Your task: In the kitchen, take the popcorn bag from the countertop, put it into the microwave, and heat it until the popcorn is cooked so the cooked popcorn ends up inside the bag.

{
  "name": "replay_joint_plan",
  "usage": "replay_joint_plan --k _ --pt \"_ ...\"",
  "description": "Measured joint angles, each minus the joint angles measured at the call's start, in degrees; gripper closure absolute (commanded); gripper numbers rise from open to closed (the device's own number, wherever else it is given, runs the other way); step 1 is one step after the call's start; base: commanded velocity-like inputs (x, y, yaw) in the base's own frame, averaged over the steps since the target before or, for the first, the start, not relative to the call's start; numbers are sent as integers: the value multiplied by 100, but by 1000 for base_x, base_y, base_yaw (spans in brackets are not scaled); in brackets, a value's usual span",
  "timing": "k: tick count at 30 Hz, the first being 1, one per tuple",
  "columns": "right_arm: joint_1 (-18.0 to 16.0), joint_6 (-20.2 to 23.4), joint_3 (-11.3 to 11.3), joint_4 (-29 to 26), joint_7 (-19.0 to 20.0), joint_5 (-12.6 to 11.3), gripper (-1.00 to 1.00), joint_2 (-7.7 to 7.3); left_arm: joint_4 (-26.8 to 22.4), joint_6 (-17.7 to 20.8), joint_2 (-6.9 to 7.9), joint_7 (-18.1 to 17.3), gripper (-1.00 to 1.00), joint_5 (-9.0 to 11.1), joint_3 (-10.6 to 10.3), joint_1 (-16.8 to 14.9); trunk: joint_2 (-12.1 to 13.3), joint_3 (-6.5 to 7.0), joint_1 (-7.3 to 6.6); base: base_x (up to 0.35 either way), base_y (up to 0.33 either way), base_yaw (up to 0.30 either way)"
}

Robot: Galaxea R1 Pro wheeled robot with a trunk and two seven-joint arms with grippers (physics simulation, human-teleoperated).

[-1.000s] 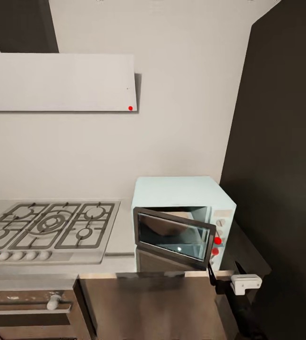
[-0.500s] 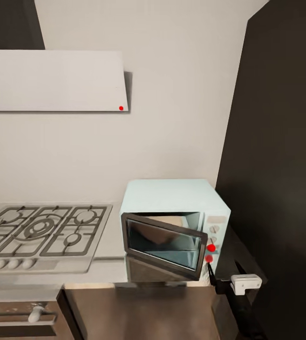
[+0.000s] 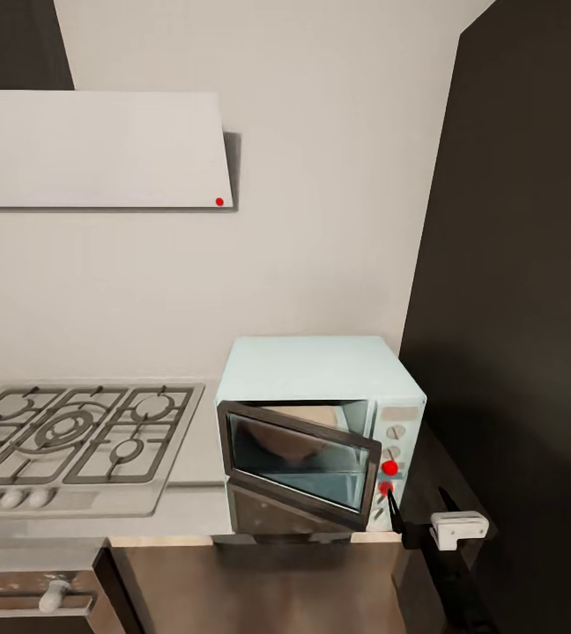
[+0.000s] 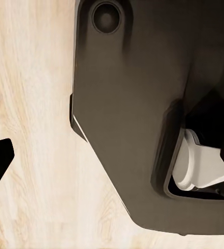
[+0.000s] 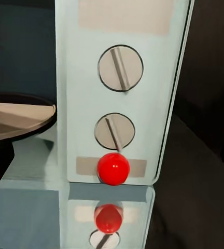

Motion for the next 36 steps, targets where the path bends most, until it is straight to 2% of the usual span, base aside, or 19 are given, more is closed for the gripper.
replay_joint_plan --k 5,13,16,19,21,24,31,36 --pt "0 2 3 0 1 1 -100 0 1 -1 0 0 -100 0 0 0 0 0 -2 225 0 0" --pt "0 0 7 0 37 2 -100 0 1 -2 0 0 -100 0 -3 0 0 0 0 20 0 0" --pt "0 3 9 0 419 -5 -100 -10 1 2 0 0 -100 0 -3 0 0 0 0 0 0 0" --pt "-2 6 -208 -4 986 -64 -100 -37 0 0 0 0 -100 0 -2 1 -1 0 0 0 0 0" --pt "0 12 -549 -2 1392 -10 -100 -48 -1 0 0 0 -100 0 -3 0 0 0 0 0 0 0" --pt "0 20 -912 -9 1860 -13 -100 -51 1 -1 -5 0 -100 0 -3 0 0 0 0 0 0 0" --pt "0 35 -997 -21 1972 -13 -100 -68 -2 -2 -9 0 -100 0 -3 0 0 0 0 0 0 0" --pt "-21 134 -1003 -109 1974 -14 -100 -198 -2 -2 -9 0 -100 0 -3 0 0 1 0 0 0 0"
